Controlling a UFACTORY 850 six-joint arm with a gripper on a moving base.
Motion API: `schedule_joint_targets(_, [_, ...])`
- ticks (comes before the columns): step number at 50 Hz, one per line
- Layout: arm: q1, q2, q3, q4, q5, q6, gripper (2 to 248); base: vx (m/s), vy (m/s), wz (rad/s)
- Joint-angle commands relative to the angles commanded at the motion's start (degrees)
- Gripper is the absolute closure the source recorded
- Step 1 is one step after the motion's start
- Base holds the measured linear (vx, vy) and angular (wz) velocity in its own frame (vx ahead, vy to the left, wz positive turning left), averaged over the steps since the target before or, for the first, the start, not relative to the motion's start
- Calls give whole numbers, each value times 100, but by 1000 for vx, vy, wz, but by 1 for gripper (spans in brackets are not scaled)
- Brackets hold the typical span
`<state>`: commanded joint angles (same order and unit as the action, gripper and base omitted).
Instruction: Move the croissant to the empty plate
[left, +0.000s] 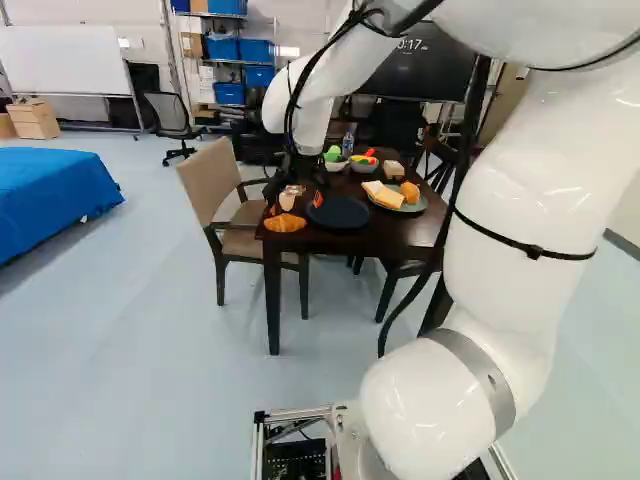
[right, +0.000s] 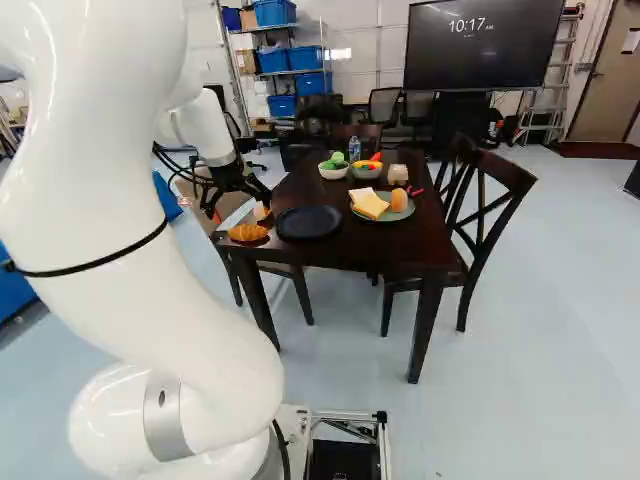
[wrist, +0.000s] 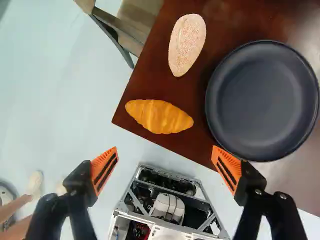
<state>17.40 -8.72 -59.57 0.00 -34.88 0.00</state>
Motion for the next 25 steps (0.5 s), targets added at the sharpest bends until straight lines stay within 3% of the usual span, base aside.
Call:
schedule_joint_targets(8, [13,-227,-262,0,-185,-184,3,0,0,0])
schedule_joint_targets(25, [-18,-589,-692,0,-256,-1149,3,0,0,0])
